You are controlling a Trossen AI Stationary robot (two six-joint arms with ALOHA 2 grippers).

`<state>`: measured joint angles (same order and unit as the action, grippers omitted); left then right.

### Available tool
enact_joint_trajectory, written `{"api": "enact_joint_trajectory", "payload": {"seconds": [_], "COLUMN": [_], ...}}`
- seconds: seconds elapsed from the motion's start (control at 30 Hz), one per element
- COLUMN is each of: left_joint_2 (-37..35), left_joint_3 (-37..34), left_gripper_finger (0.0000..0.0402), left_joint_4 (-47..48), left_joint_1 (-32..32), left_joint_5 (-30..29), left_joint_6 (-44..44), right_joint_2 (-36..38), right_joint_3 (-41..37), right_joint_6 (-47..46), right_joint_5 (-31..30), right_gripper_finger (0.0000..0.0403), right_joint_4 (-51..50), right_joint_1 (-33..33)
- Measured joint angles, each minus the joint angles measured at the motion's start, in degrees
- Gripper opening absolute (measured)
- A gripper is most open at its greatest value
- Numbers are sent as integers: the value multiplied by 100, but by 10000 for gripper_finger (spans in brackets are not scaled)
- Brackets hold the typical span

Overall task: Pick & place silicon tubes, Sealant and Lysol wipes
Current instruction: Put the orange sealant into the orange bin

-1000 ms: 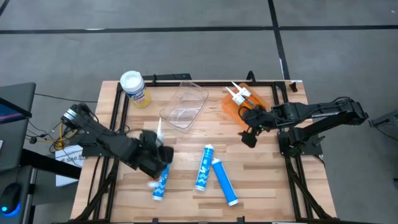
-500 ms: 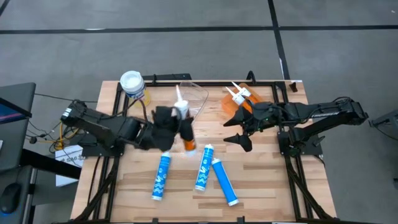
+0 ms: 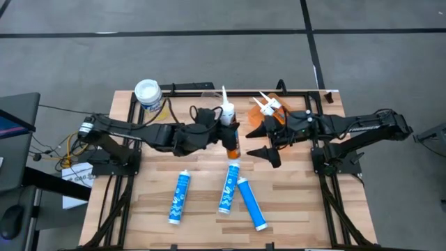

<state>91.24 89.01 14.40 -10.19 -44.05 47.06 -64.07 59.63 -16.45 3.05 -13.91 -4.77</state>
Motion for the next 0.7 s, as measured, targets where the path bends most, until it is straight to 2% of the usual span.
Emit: {"api": "enact_joint_trajectory", "payload": {"seconds": [0.13, 0.4, 0.7], "left_joint_2": [90, 86, 258], "left_joint_3": [-4, -1, -7], "left_gripper_finger": [196, 196, 196], "left_joint_4": [-368, -853, -1178], "left_joint_1": [83, 105, 203], "left_joint_5": [247, 281, 527], "left_joint_6": [-121, -419, -420], "right_joint_2": [2, 0, 0], "right_joint_3": [-2, -2, -2], "right_joint_6": [-2, -4, -6], "right_joint_5": [-5, -3, -4], "right_gripper_finger": [331, 329, 329], "right_joint_4": [84, 219, 369], "right_joint_1": [178, 453, 465]}}
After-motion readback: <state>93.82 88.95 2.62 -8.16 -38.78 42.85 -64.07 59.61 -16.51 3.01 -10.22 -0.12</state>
